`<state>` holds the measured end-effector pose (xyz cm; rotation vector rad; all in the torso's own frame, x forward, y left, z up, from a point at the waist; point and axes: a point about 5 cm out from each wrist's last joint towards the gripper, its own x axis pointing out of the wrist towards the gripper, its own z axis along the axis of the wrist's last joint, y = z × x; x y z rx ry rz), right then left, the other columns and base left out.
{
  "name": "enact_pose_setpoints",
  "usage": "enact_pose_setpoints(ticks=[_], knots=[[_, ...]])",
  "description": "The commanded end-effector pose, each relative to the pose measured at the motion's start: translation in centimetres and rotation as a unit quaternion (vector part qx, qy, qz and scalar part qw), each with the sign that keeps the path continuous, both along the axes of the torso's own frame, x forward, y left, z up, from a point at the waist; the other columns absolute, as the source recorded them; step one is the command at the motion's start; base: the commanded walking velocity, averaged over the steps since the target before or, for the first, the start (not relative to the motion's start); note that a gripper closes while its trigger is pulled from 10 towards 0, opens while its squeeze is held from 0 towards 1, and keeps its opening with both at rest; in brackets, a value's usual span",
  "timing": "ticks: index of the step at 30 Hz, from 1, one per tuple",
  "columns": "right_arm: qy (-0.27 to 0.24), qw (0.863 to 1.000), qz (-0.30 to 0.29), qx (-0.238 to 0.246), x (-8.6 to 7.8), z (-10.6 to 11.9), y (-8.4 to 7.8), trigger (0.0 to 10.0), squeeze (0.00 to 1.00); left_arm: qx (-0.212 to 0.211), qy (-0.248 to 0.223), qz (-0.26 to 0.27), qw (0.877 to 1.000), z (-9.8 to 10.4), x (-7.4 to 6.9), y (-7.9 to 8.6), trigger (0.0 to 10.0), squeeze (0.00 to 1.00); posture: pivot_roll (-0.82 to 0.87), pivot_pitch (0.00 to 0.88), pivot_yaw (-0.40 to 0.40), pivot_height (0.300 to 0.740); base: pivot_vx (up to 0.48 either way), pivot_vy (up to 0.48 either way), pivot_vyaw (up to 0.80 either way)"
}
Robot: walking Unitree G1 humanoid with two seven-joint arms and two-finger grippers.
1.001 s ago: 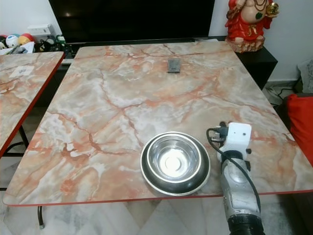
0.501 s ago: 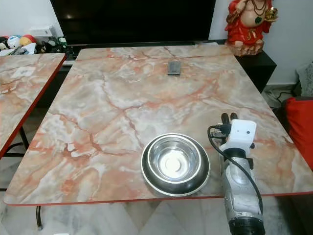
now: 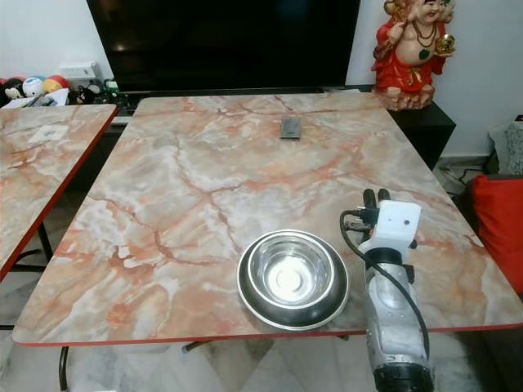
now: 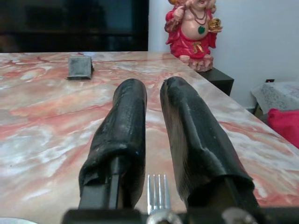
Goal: Setting the table
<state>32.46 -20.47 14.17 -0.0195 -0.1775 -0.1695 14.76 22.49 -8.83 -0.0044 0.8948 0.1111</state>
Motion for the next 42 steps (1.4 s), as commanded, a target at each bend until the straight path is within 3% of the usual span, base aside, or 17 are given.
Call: enact_pose_setpoints(ticks=[1,8,11,14,19,42], knots=[[0.004,1.0,0.001,0.004,-0.3,-0.4,0.2,10.0,0.0,0.001,0.016,0.01,1.0,-0.4,-1.0,0.0,10.0,0.0,-0.04,0.0,0.031,0.74,0.0,0.0,0.0],[0.001,1.0,0.01,-0.001,-0.2,-0.1,0.3,10.0,0.0,-0.003,0.019,0.021,1.0,-0.5,-1.0,-0.1,10.0,0.0,-0.05,0.0,0.016,0.74,0.0,0.0,0.0],[0.0,1.0,0.011,0.019,-0.1,0.0,0.2,10.0,0.0,-0.007,0.019,0.024,1.0,-0.5,-0.9,-0.2,10.0,0.0,-0.05,0.0,0.011,0.74,0.0,0.0,0.0],[-0.006,1.0,0.018,0.003,-0.2,0.2,0.2,10.0,0.0,-0.007,0.022,0.026,0.999,-0.5,-0.9,-0.3,10.0,0.0,-0.05,0.0,0.01,0.74,0.0,0.227,0.41],[-0.014,1.0,0.027,-0.002,-0.6,0.3,0.4,10.0,0.0,-0.007,0.028,0.022,0.999,-0.7,-1.3,-0.4,10.0,0.0,-0.05,0.0,0.008,0.74,0.0,0.48,0.74],[-0.017,0.999,0.05,-0.001,-0.7,0.3,1.5,10.0,0.0,-0.011,0.036,0.011,0.999,-0.9,-1.9,-0.6,10.0,0.0,-0.04,0.0,-0.001,0.74,0.0,0.48,0.0]])
